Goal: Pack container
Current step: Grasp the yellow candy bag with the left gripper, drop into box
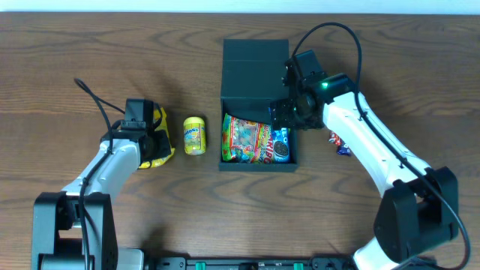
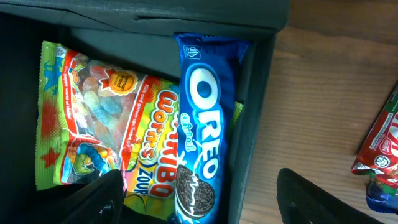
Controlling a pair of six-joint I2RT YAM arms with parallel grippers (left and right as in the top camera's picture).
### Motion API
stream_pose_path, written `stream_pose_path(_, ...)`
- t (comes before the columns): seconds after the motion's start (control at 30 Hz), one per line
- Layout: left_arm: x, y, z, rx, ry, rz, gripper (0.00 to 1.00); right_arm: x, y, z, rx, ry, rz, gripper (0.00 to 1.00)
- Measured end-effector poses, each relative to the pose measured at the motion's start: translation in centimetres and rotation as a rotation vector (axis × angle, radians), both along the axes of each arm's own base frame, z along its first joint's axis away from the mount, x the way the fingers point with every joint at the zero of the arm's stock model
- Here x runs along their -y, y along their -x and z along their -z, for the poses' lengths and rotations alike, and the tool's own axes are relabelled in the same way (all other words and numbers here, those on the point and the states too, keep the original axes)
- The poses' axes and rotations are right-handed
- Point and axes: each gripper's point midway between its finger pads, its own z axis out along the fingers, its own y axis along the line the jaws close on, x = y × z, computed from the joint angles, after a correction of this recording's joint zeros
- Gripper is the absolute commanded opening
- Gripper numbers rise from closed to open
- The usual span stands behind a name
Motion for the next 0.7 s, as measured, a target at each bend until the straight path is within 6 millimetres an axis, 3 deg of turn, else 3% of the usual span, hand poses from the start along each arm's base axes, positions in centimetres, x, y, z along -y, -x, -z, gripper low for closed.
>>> stream_pose_path(0.13,0.0,-0.4,-1.2,0.005,-0.001,0.003,0.06,0.7,-0.3,0.0,0.001,-0.001,0.018,0.79)
stream_pose_path(0.33,-0.5,1.1,-2.5,-0.067,-0.033,0.017,0.06,3.4,-1.4,-1.6,0.045,-0.011,0.081,0.80)
stream_pose_path(0.47,-0.2,-0.1,-6.1,0.012,-0.049,0.061,0.06,5.8,-1.9,-5.0,0.138,-0.031,0.130,0.81)
stream_pose_path(0.5,0.2,-1.0,-8.2,0.078,-0.056,0.087,0.06,6.5,-2.0,-6.0,0.166,-0.036,0.143,0.81)
stream_pose_path(0.6,2.2,-2.2,-12.6,0.221,-0.061,0.161,0.06,7.9,-1.9,-8.1,0.225,-0.044,0.172,0.82)
stream_pose_path(0.7,5.7,-1.8,-15.1,0.308,-0.040,0.253,0.06,8.9,-1.8,-9.5,0.261,-0.048,0.193,0.83)
